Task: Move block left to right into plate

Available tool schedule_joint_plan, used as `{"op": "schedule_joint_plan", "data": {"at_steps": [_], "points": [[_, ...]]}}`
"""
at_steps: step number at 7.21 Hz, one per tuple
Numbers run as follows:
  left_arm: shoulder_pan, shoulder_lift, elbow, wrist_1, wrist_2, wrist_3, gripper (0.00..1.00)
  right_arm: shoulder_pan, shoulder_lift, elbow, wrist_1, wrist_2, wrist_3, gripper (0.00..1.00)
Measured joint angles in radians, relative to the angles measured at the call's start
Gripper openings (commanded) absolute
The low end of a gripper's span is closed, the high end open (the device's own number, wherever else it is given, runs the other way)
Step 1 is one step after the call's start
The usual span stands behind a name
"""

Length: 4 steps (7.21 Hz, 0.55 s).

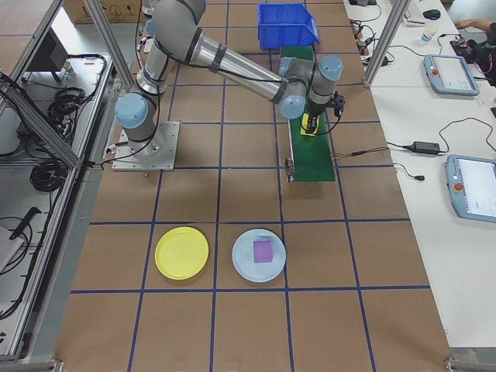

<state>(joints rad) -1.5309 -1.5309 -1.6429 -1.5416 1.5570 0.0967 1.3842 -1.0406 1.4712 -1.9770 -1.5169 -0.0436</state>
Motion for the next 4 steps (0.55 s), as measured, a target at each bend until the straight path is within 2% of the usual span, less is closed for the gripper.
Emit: {"op": "schedule_joint_plan", "data": {"at_steps": [2,3,4], "points": [[0.000,0.000,0.000,0.000,0.000,0.000,1.00,-0.067,-0.038,-0.007,0.030,-0.033,-0.063,0.28],[0.000,0.000,0.000,0.000,0.000,0.000,1.00,-0.124,-0.071,-0.004,0.078,-0.062,-0.110,0.28],[0.000,0.000,0.000,0.000,0.000,-0.001,1.00,-0.183,-0.104,0.004,0.125,-0.117,-0.168,0.28]]}}
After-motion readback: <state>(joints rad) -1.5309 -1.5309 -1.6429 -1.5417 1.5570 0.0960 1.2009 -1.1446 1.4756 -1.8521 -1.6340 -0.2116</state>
